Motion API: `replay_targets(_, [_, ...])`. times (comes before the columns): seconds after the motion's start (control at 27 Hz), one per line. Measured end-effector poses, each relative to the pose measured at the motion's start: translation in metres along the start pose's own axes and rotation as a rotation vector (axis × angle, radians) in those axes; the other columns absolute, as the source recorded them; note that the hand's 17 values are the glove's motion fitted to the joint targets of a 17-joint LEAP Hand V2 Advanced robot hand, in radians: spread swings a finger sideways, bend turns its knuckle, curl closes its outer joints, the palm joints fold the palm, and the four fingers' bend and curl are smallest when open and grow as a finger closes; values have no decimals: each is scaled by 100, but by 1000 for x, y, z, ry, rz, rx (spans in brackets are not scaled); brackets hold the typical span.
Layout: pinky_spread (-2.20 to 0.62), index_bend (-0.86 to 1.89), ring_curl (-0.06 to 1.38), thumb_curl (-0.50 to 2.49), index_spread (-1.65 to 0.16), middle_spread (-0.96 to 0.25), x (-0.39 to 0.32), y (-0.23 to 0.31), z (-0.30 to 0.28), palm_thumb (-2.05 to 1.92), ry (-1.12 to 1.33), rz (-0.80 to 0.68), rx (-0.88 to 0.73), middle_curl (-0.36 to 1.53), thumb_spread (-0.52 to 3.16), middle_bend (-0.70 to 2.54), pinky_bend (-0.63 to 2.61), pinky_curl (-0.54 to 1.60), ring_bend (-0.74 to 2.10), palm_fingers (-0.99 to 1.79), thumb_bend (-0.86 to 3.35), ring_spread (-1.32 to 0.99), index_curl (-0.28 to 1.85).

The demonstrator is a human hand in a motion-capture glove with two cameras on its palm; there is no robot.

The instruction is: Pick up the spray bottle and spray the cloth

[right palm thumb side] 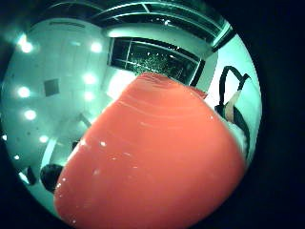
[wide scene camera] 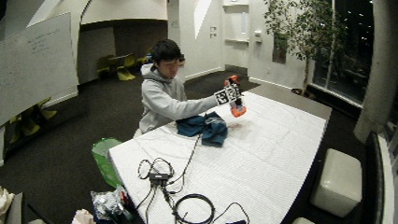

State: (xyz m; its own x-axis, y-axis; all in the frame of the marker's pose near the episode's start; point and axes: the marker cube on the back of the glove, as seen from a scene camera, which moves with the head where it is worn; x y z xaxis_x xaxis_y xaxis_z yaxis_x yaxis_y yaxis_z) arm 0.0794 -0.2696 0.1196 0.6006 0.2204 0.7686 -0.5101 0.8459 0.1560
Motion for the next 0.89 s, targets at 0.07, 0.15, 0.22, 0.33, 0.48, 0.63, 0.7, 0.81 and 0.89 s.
replay_targets(0.07, [-20,36,44,74,-15,-9,12,-1,7,95,15,23,-9,48,35,56,37,38,63,137,-4,-18,54])
replay_targets(0.15, [-20,36,44,74,-15,-9,23,-2,14,95,30,43,-13,48,35,56,37,38,62,136,-4,-18,53])
replay_targets(0.22, [-19,36,43,74,-15,-8,31,-3,14,95,48,59,-22,48,35,54,38,38,61,135,-4,-17,53])
replay_targets(0.33, [-19,34,43,74,-15,-8,37,13,9,94,60,80,-166,47,36,53,39,38,59,133,-4,-16,53])
replay_targets(0.48, [-19,26,42,73,-16,-8,35,18,11,92,85,103,-278,46,42,50,43,39,58,127,-5,-15,51])
replay_targets(0.63, [-7,9,41,67,-20,-6,37,12,7,85,172,103,-236,43,60,39,38,40,50,66,-6,-11,47])
replay_targets(0.7, [-3,2,43,64,-21,-4,37,17,-4,81,198,102,-225,44,65,38,44,44,45,39,-7,-9,46])
replay_targets(0.81, [4,4,40,60,-23,-1,34,32,-25,76,228,89,-207,38,71,25,49,44,37,6,-7,-5,40])
replay_targets(0.89, [8,7,37,58,-24,1,31,40,-40,73,237,75,-172,38,75,23,49,43,34,-1,-6,-3,38])
